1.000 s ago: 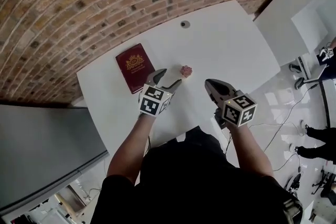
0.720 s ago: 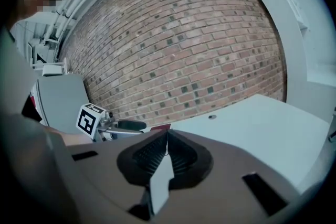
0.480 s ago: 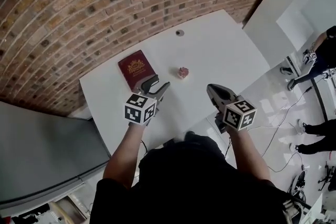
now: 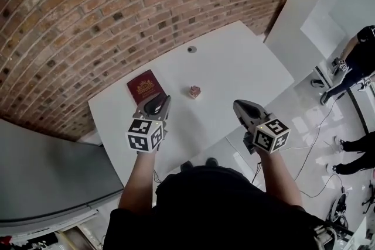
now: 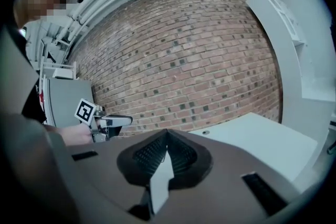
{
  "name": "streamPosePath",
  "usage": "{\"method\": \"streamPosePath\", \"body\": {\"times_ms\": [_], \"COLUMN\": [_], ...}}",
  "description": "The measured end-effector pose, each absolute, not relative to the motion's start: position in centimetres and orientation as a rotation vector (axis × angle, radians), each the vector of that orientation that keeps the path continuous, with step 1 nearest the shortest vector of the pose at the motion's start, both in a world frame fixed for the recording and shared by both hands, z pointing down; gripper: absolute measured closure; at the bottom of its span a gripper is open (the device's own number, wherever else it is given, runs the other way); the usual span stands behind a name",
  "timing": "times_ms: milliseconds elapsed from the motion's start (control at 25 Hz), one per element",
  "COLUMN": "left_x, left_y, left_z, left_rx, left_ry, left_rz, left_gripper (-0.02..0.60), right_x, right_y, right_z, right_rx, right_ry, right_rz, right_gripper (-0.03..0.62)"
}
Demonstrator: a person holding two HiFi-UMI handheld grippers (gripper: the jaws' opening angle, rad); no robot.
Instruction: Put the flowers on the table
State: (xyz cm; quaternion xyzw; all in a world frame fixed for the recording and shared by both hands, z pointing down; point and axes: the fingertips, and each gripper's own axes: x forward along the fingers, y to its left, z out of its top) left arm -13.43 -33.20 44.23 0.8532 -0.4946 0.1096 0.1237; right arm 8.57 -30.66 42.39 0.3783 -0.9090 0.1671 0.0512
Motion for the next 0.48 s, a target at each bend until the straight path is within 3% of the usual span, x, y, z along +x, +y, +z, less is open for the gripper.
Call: {"method": "streamPosePath", "body": {"times_ms": [480], "left_x": [-12.2], "left_y": [-33.9], "left_z": [41.7], "left_rx": [2.465], "left_ry": [-1.522], "left_rz": [0.300], "left_gripper": [0.571], "right_x": [10.7], "right_y": [-31.4], "right_z": [38.8], "right_rx": [1.120], "right_ry": [-2.854], "right_rz": [0.331], "right_gripper": [0.582]}}
